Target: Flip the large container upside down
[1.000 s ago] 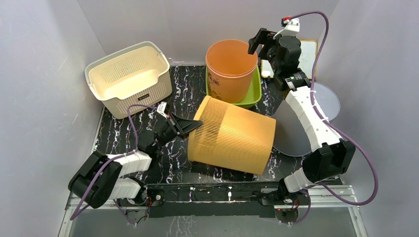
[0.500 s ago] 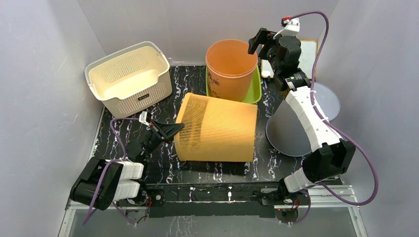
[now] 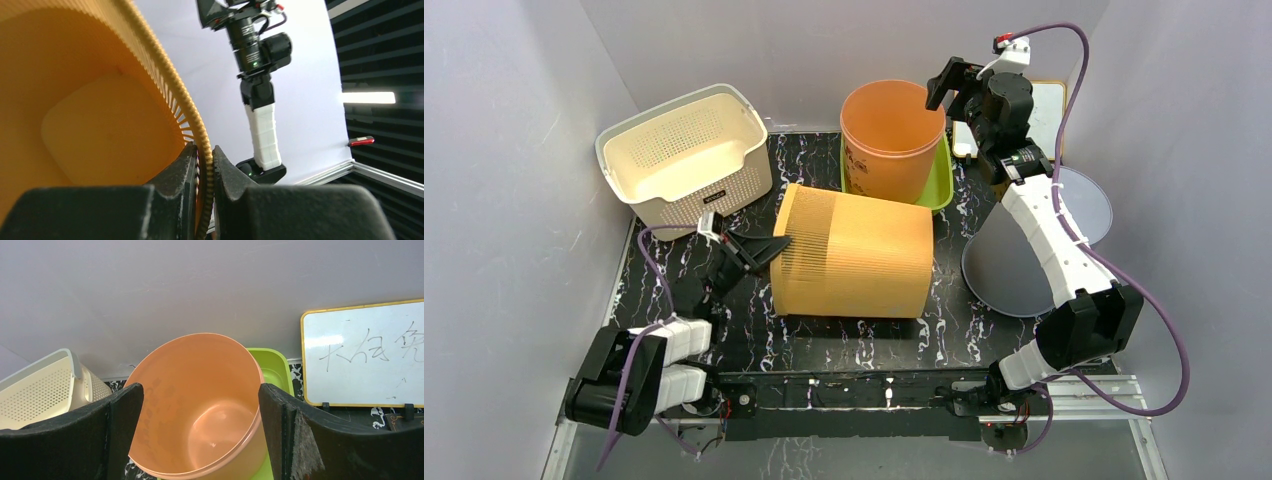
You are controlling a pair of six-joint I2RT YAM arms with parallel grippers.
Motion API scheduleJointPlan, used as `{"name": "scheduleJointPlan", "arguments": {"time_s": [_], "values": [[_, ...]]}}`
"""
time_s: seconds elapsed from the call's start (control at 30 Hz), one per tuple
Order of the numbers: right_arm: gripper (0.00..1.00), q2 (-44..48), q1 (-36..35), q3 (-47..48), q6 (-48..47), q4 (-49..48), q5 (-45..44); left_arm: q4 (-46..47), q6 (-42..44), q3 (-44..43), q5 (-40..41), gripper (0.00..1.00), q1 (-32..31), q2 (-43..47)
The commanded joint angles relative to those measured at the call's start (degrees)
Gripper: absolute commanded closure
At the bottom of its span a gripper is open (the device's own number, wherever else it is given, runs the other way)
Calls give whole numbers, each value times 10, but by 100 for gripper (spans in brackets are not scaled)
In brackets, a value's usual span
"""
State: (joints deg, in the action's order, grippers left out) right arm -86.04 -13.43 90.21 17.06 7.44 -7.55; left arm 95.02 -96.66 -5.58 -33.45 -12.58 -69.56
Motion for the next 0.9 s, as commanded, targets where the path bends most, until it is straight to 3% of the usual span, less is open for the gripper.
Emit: {"name": "scheduleJointPlan", "arguments": {"time_s": [0.0,0.1,0.27,0.37,0.53,0.73,0.87], "values": [[16,5,2,12,-4,-42,-2,-33,-36,-112,16,100,-20,55],[16,2,2,20,-9,-41,-12,-94,15,-180,39,100,-87,65],[16,-4,2,28,-12,-43,-14,71,-43,-177,114,100,-176,-59],[16,-6,2,28,-11,-43,-13,74,-23,-126,130,100,-194,-85],[16,-8,2,23,-10,-46,-11,75,-22,-72,134,100,-183,-85],[16,-6,2,21,-3,-53,-4,75,-58,37,120,100,-81,-69],[16,-5,2,18,-5,-53,-8,75,-81,52,132,100,-63,-20]]}}
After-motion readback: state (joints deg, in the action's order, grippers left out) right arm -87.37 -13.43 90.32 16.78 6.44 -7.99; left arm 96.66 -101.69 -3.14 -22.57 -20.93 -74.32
